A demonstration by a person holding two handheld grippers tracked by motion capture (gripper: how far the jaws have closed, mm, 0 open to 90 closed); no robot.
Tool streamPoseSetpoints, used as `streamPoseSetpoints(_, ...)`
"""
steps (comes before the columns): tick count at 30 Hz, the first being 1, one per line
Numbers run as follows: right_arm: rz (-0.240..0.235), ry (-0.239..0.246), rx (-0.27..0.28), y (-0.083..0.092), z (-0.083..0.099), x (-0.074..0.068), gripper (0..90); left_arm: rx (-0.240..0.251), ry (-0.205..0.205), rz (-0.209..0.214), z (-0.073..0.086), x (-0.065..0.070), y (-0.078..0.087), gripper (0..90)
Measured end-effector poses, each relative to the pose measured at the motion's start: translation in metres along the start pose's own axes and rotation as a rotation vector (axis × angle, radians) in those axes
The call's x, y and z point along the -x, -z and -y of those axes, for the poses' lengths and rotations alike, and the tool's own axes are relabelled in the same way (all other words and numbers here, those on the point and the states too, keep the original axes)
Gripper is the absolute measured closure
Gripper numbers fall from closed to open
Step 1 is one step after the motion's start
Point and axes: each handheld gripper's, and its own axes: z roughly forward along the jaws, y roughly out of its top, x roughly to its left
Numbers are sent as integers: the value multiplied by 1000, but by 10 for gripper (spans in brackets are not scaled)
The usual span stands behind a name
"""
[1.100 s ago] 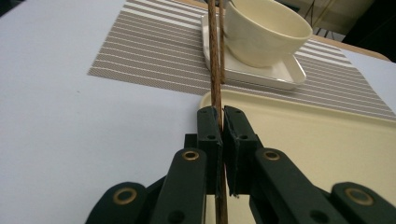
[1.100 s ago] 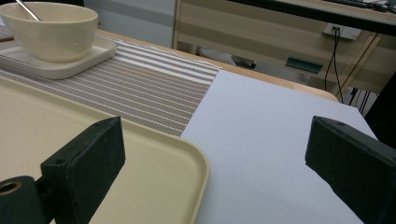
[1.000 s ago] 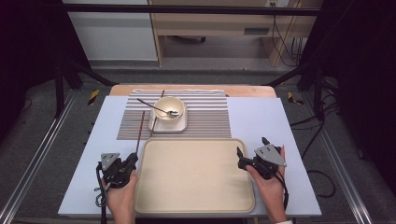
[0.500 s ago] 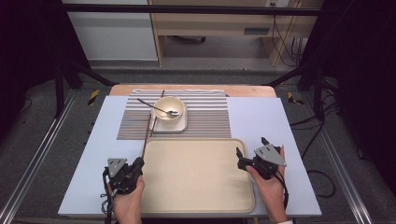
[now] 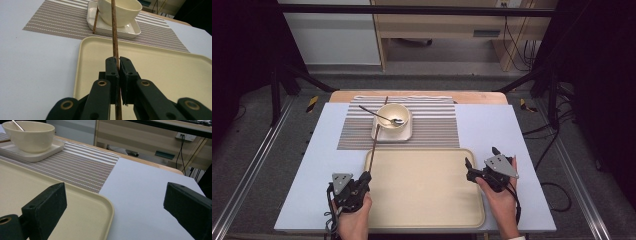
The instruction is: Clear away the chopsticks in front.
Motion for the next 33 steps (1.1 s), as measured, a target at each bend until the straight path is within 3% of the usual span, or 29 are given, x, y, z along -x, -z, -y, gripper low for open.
streamPoseSetpoints(33,2,1,-2,1,0,0,49,-49,6,-7,29,1,13,857)
